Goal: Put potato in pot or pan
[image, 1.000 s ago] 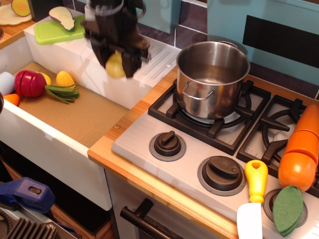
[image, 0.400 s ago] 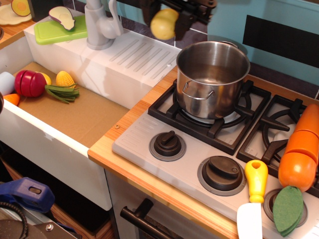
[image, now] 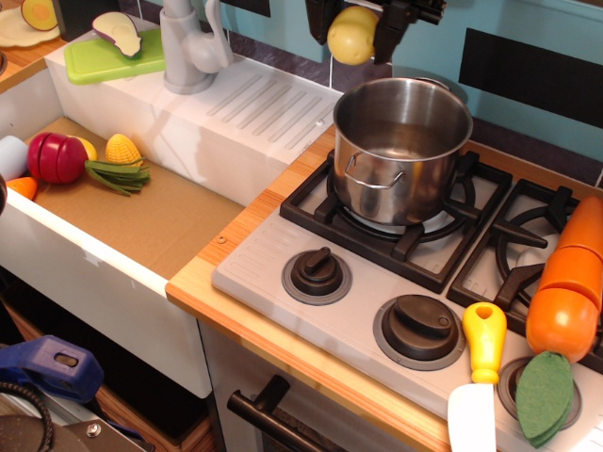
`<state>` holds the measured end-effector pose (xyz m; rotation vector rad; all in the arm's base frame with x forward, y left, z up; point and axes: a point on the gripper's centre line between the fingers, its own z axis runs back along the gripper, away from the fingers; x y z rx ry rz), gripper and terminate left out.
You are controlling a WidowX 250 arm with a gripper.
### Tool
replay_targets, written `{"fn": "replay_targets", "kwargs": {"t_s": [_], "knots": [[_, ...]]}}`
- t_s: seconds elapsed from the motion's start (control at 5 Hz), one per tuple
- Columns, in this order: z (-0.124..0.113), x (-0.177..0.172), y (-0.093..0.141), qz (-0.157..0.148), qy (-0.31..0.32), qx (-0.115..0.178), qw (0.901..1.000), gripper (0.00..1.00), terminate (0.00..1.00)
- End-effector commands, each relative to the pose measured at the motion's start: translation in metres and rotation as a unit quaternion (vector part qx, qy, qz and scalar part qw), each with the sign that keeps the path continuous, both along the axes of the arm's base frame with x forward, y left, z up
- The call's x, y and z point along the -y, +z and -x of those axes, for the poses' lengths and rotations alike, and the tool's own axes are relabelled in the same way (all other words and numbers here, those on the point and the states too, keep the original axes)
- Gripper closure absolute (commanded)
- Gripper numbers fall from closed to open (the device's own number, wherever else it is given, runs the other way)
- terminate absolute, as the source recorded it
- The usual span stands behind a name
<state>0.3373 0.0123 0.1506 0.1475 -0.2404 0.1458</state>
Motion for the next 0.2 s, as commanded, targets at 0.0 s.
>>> {"fn": "replay_targets", "kwargs": {"t_s": [0.0], "knots": [[-0.0048,0.0008,0.0141,0.000,-0.003,0.022,0.9998,0.00,1.00]]}}
